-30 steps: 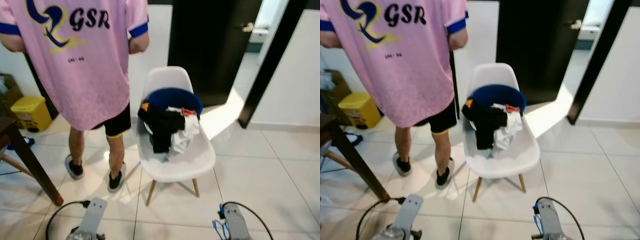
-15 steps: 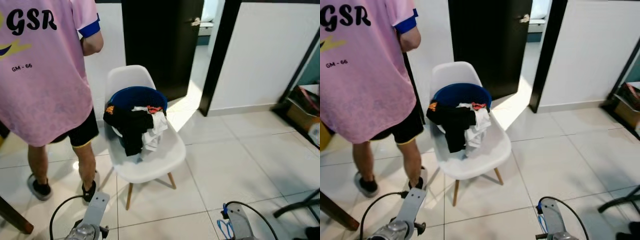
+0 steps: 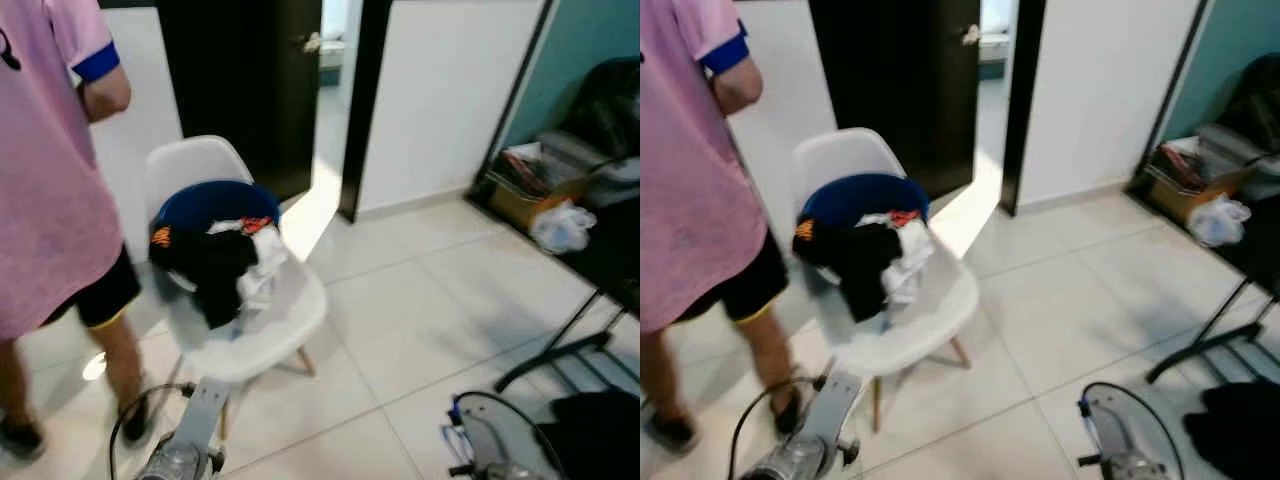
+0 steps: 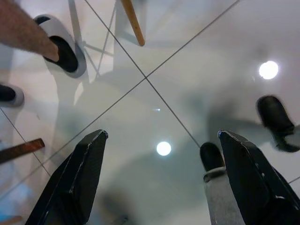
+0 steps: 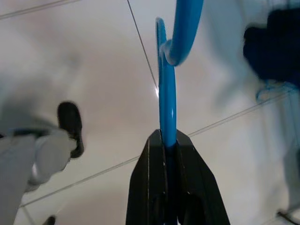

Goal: Hang hanger

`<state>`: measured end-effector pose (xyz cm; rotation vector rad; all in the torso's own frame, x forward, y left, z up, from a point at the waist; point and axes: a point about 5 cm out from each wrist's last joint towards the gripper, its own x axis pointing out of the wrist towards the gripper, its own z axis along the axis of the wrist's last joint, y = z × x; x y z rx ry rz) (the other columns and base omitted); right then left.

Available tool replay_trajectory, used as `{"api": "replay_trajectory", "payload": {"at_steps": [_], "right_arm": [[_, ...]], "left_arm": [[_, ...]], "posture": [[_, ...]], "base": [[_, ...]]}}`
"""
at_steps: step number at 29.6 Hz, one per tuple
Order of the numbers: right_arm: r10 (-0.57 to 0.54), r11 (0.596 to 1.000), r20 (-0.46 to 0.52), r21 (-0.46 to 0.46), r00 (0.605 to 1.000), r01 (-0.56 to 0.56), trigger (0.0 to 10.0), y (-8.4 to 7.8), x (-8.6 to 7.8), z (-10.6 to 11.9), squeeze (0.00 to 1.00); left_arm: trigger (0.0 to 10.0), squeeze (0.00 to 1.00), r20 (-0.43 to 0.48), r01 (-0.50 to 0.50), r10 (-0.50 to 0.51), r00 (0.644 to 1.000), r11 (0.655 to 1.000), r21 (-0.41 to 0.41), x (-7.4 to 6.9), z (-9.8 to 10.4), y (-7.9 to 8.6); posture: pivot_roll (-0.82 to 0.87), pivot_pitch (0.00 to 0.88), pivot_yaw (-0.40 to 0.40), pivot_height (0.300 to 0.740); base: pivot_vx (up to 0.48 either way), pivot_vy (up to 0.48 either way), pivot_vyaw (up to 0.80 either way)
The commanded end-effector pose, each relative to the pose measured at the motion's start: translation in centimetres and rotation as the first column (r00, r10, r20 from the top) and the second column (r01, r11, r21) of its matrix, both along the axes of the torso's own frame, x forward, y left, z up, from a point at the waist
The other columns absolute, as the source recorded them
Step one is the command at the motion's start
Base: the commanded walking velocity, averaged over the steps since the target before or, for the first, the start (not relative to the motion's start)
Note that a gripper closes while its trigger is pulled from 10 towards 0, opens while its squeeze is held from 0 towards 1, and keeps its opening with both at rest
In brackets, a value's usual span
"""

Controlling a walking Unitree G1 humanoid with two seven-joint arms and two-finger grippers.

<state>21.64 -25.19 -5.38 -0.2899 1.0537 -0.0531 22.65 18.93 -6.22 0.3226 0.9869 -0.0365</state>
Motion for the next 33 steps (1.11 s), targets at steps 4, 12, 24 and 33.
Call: {"api": "replay_trajectory", "payload": {"at_steps": [4,12,24,33], "right_arm": [[-0.007,1.0,-0.007,0.005,1.0,0.007,10.0,0.1,-0.2,-0.2,0.0],[0.009,1.0,-0.025,0.011,1.0,-0.009,10.0,0.5,-0.7,-0.5,0.0],[0.089,0.993,-0.031,0.077,0.996,-0.086,10.0,1.8,-0.9,-1.0,0.0],[0.103,0.993,-0.032,0.062,0.994,-0.101,10.0,1.6,-1.2,-1.1,0.0]], "left_arm": [[10.0,0.0,0.008,-0.01,0.01,1.0,1.0,-0.006,0.2,0.1,0.2],[10.0,0.0,0.011,-0.034,0.034,0.999,0.999,-0.011,-0.2,0.0,0.7],[10.0,0.0,0.001,-0.048,0.048,0.999,0.999,0.003,-0.6,-0.2,1.3],[10.0,0.0,-0.002,-0.044,0.044,0.999,0.999,-0.008,-0.8,-0.3,1.1]], "posture": [[-0.03,0.0,-0.017,0.74],[-0.02,0.0,-0.016,0.74],[-0.02,0.0,-0.004,0.74],[-0.04,0.0,0.006,0.74]], "base": [[0.0,0.0,-0.75],[0.0,0.0,-0.76],[0.0,-0.052,-0.13],[0.0,-0.455,0.61]]}}
